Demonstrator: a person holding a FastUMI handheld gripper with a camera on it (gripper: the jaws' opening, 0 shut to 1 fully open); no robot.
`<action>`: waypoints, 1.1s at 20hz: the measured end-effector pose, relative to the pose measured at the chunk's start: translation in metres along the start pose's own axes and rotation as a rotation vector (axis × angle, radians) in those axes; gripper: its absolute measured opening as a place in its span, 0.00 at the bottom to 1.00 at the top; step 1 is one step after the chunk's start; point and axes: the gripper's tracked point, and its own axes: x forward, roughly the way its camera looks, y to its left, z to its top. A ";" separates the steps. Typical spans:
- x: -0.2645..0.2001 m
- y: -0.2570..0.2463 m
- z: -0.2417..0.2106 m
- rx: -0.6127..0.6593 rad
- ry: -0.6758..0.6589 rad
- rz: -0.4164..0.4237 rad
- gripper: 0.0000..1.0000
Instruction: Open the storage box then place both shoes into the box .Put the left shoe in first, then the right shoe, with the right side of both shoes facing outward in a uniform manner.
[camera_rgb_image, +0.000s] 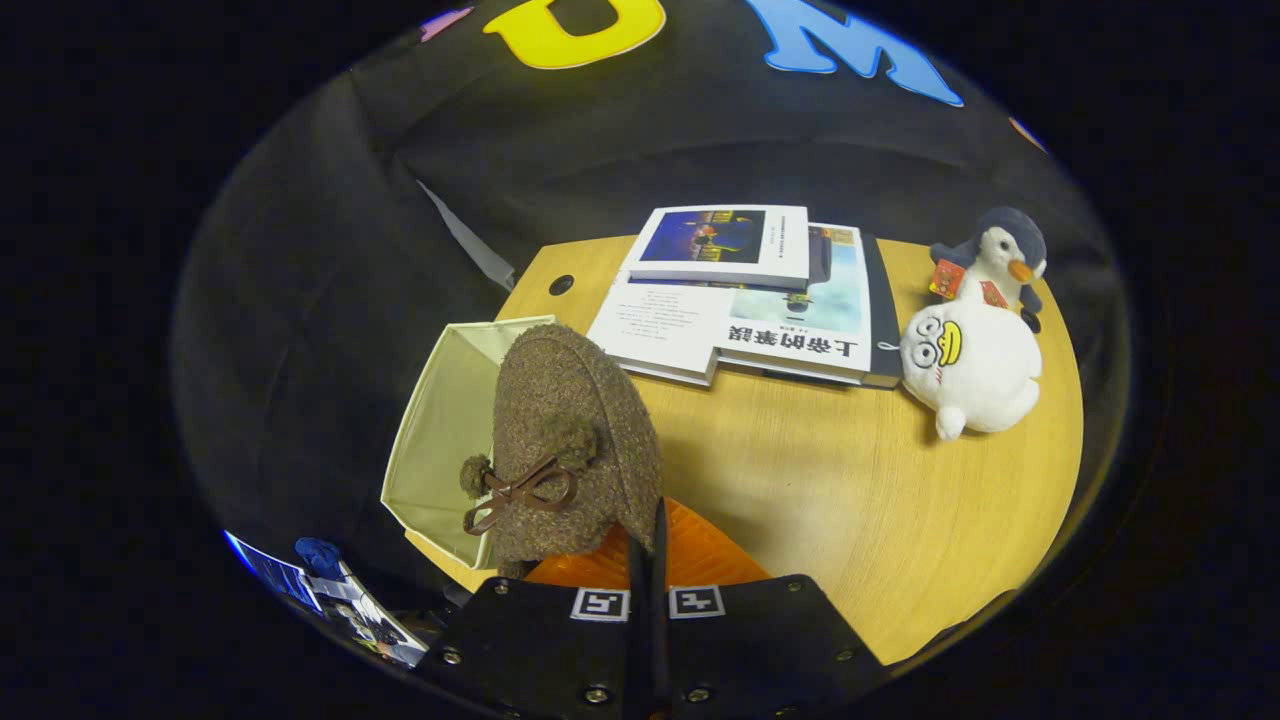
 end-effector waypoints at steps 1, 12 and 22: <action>0.002 0.006 0.004 -0.008 -0.003 0.005 0.00; 0.027 0.072 0.040 -0.068 0.029 0.075 0.00; 0.053 0.138 0.054 -0.106 0.066 0.116 0.01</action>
